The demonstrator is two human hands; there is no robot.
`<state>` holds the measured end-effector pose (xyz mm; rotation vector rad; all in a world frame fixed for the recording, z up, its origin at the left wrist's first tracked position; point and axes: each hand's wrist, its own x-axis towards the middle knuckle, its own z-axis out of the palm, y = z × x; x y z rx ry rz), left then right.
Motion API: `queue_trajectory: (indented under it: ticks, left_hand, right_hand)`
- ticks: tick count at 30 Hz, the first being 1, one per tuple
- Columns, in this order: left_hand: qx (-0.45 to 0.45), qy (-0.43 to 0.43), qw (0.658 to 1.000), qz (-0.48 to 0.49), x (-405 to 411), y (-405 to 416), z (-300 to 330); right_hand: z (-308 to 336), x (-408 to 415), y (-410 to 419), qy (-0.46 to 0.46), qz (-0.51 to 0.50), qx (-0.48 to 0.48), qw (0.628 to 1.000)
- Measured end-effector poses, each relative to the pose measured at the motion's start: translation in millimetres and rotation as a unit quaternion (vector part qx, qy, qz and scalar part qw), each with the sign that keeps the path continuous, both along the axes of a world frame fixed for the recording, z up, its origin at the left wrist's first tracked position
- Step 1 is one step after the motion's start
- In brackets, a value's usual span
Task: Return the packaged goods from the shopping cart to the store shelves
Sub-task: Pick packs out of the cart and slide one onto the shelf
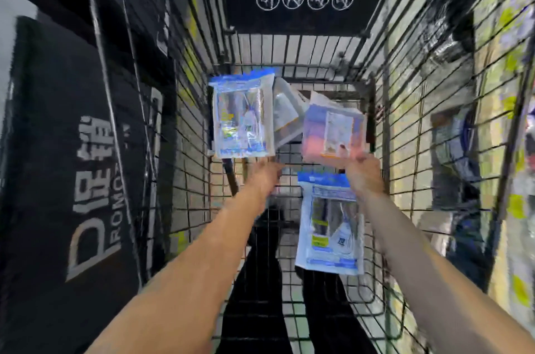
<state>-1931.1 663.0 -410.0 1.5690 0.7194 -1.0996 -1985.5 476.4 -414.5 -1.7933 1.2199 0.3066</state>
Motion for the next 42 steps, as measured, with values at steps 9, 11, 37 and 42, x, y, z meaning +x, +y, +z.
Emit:
queue_trajectory:
  ticks: [9, 11, 37, 42]
  left_hand:
    - [0.067, 0.057, 0.964, -0.251, -67.3, -8.2, -32.1]
    - [0.114, 0.013, 0.955, -0.273, -82.8, -18.0, -28.5]
    - [-0.038, 0.099, 0.925, 0.365, 30.7, -67.9, -61.3]
    - [-0.072, 0.102, 0.902, 0.413, 41.2, -75.9, -65.3]
  right_hand:
    - [-22.0, -59.7, 25.1, 0.079, 0.07, -0.15, 0.983]
    - [-22.1, -74.3, 41.0, 0.077, 0.071, -0.175, 0.979]
    - [-21.9, 28.2, 23.0, -0.049, -0.476, 0.354, 0.803]
    - [-15.5, 30.0, 15.4, -0.127, -0.459, 0.318, 0.82]
